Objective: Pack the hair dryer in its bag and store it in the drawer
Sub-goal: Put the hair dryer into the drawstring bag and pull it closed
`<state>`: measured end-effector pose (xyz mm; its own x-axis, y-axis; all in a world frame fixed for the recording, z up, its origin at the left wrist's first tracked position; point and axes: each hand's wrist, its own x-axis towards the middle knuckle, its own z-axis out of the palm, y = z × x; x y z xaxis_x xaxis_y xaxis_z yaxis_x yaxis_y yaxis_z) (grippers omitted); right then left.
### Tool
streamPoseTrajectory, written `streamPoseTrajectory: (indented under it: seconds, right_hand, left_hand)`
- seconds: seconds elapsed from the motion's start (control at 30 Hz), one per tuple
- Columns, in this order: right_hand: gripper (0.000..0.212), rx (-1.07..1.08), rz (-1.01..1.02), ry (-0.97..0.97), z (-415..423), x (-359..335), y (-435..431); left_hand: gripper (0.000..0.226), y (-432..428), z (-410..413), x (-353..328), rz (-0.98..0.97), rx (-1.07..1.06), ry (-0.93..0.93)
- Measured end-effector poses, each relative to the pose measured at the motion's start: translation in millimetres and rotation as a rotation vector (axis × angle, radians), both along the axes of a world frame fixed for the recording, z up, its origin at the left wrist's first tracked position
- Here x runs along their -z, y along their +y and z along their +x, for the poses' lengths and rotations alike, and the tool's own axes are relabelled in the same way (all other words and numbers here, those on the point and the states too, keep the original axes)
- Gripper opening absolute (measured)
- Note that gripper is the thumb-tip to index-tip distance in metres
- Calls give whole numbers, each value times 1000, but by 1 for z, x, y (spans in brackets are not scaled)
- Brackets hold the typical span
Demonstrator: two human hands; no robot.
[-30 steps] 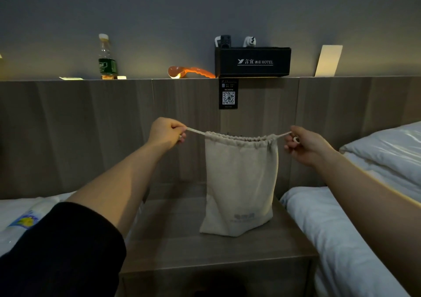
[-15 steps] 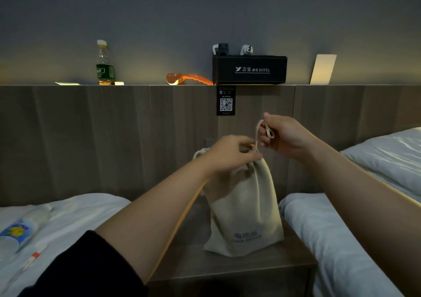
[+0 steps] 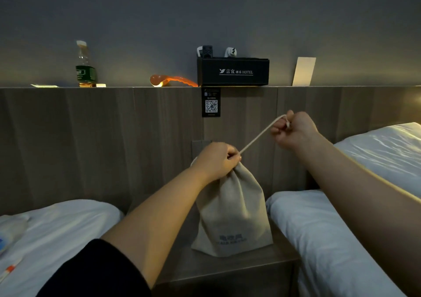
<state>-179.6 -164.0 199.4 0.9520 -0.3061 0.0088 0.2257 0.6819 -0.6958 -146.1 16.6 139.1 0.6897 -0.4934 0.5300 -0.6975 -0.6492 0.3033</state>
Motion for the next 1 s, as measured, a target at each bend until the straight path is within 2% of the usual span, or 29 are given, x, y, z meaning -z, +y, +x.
streamPoseTrajectory:
  seconds: [0.1,0.17,0.23,0.27,0.33,0.4,0.47,0.53,0.6,0.7,0.77,0.83,0.9,1.0]
  right_hand:
    - [26,72,8,-13,0,2,3]
    - [24,6,-106,-60,2,13,5]
    - [36,-72,-290,-78,4,28,2]
    - [40,-39,-480,-72,5,37,-1]
    - [44,161,-1038,-89,4,52,-4]
    - [56,232,-1473,-199,0,61,1]
    - [63,158,-1729,-299,-1,65,10]
    - [55,93,-1889,-341,-2,64,20]
    - [41,32,-1942,-328,-2,62,28]
    - [21,-4,-1918,-248,2,65,34]
    - [10,-9,-1903,-214,4,70,36]
    - [13,-15,-1875,-203,5,74,37]
    - [16,-18,-1797,-215,3,74,35]
    - [18,-55,-1737,-182,1,69,30]
  left_hand:
    - [24,5,0,7,104,-36,-69]
    - [26,5,0,11,145,-50,-102]
    - [25,6,-1,15,80,-47,-78]
    - [25,6,-1,16,42,-52,-72]
    - [24,8,0,20,0,-58,-63]
    - [22,9,2,22,-47,-48,-17]
    - [17,10,2,21,-102,-22,53]
    - [14,11,-1,19,-138,10,102]
    - [20,14,-3,18,-172,26,128]
    - [29,22,-1,22,-235,49,146]
    - [31,33,3,27,-318,56,225]
    - [34,48,7,35,-349,53,279]
    - [33,65,11,43,-291,18,270]
    - [10,83,12,52,-187,-80,210]
